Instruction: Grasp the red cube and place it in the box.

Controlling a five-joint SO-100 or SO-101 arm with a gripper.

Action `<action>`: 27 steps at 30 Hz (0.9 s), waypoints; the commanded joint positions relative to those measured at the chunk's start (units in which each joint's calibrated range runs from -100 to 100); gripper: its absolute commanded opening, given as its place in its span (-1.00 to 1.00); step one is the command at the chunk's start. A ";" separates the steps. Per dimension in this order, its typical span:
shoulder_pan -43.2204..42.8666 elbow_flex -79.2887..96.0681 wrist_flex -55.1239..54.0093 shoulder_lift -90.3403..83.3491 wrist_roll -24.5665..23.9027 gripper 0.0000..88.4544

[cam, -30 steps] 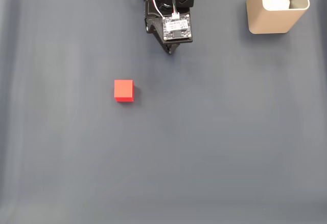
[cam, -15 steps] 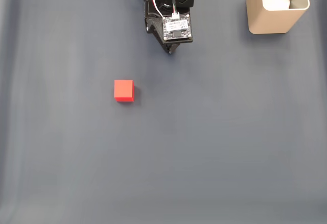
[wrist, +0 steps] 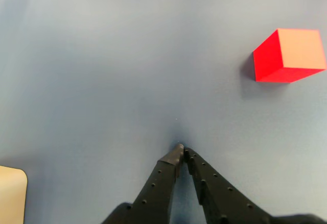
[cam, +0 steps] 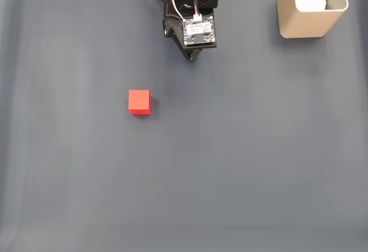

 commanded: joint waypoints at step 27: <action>-0.27 0.55 0.89 -0.09 -0.05 -0.99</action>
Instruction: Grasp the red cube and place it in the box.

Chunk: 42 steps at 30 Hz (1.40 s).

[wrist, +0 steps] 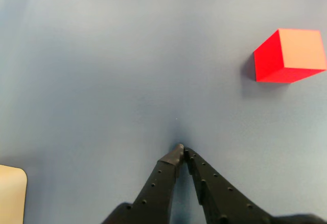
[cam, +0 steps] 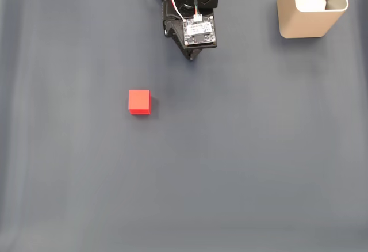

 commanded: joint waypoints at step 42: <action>-2.47 -30.08 -28.16 21.20 -4.20 -1.00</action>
